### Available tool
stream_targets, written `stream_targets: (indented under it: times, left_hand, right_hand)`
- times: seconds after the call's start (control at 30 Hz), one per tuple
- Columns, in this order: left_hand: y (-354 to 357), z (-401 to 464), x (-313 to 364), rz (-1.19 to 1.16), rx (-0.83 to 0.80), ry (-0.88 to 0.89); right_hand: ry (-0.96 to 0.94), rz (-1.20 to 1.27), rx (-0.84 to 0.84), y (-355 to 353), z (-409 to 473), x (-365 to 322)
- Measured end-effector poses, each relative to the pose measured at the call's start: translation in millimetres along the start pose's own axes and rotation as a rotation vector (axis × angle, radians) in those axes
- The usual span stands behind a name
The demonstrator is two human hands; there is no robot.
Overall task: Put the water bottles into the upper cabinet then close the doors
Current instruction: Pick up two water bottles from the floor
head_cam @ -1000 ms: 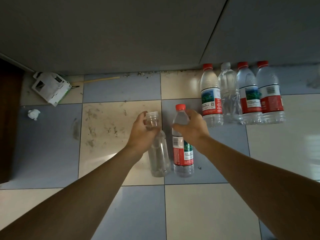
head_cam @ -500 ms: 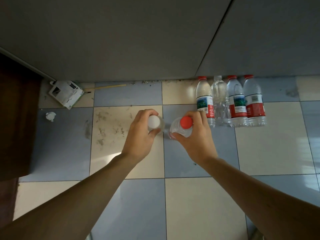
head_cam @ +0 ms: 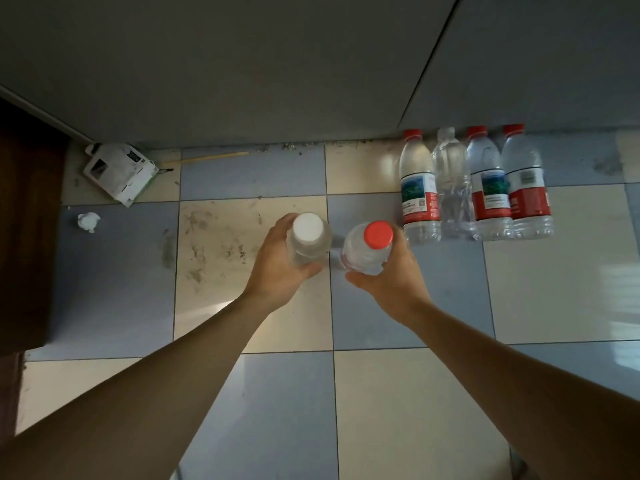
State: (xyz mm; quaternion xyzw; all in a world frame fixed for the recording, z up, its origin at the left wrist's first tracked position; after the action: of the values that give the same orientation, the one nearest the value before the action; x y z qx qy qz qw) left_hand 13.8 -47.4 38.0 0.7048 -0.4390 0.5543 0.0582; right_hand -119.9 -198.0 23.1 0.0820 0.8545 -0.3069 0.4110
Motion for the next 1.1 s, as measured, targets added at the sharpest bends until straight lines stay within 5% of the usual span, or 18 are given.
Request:
stream_targets:
  times: [0.5, 0.67, 1.1]
  left_hand:
    - [4, -26, 20, -0.170, 0.098, -0.179]
    - [-32, -53, 99, -0.172, 0.102, -0.139]
    - [-206, -183, 418, -0.130, 0.181, 0.122]
  right_hand:
    - [0.117, 0.183, 0.135, -19, -26, -17]
    - [0.090, 0.145, 0.063, -69, -55, -86]
    - [-0.094, 0.104, -0.094, -247, -226, -392]
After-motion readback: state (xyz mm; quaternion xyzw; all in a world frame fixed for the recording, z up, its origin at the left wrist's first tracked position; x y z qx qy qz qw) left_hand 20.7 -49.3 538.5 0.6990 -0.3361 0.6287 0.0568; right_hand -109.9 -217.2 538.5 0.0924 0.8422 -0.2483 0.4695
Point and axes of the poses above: each hand's wrist, its own z-axis towards the middle knuckle, its own y-axis out of the palm, x = y × z, the point moved 4 cm from there along z, towards the middle knuckle, and after that the axes turned 3 degrees about y, right-handed, at the moved point
